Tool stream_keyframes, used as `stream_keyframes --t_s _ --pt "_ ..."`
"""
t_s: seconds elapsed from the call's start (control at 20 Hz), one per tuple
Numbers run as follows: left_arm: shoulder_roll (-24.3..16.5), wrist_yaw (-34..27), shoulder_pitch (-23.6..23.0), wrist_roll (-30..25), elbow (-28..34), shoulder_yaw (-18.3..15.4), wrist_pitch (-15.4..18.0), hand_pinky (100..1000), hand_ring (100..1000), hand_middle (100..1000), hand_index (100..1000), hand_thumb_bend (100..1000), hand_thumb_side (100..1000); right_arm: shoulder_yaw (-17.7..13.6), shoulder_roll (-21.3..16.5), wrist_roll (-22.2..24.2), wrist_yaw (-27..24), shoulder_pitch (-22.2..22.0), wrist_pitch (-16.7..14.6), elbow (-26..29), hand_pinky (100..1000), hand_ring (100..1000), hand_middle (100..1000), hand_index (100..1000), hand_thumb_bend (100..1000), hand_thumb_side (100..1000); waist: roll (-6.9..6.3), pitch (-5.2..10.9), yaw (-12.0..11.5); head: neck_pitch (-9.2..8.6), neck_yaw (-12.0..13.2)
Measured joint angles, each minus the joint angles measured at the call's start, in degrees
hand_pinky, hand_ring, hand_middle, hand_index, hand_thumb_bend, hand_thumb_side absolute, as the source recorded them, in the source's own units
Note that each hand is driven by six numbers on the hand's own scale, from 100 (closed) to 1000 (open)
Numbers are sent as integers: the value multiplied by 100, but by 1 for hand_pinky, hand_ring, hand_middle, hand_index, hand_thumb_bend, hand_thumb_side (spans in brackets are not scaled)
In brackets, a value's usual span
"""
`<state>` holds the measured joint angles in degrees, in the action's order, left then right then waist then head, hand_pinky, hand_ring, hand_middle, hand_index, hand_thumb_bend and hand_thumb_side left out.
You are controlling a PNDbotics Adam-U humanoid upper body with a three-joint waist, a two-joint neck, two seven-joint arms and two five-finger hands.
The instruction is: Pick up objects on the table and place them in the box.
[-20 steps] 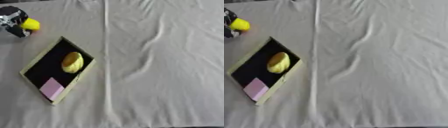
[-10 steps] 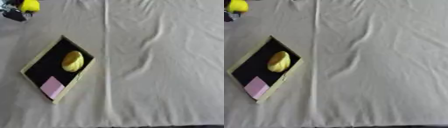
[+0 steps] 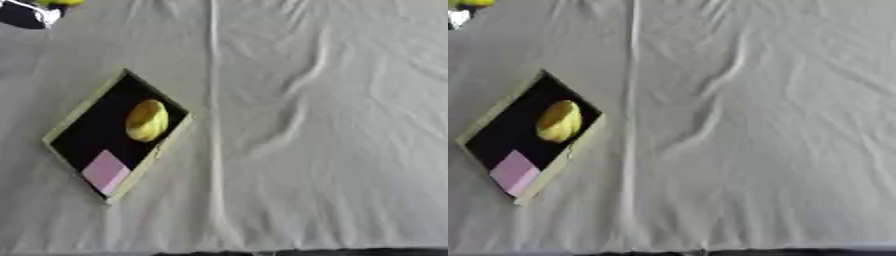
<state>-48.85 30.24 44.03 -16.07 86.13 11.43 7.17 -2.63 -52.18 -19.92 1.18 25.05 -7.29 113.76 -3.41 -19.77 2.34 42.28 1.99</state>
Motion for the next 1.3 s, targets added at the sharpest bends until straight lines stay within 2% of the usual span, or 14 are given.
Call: stream_keyframes --t_s 0.2,0.3,0.45,0.85,1.15,1.3 --pt "-342 -288 -745 74 1451 76 -333 646 532 450 527 134 100 -14 0 7 -11 14 -12 0 924 849 730 823 100 100 4 -3 -8 0 -27" --pt "-495 -317 -1045 67 1974 104 -506 647 535 454 533 133 100 -15 0 3 -20 14 -21 0 924 849 730 823 100 100 4 -3 -28 0 -55" --pt "-622 -362 -1349 7 2434 109 -748 646 536 455 534 125 100 -15 0 7 -27 17 -35 0 925 849 730 823 100 100 5 -3 -36 0 -65" --pt "-599 -242 -1594 -189 2637 193 -1001 649 546 462 544 140 100 -15 0 3 -34 21 -103 0 924 849 733 823 100 100 22 -2 -24 0 -63" --pt "-408 -92 -1607 -376 2379 413 -943 664 566 486 581 182 100 -15 1 -1 -54 66 -149 0 925 850 733 824 100 100 38 -1 6 0 -56" --pt "-358 -11 -1606 -532 2255 533 -860 697 602 527 639 221 100 -15 2 -11 -65 67 -163 0 925 850 734 824 100 100 38 -1 14 0 -54"
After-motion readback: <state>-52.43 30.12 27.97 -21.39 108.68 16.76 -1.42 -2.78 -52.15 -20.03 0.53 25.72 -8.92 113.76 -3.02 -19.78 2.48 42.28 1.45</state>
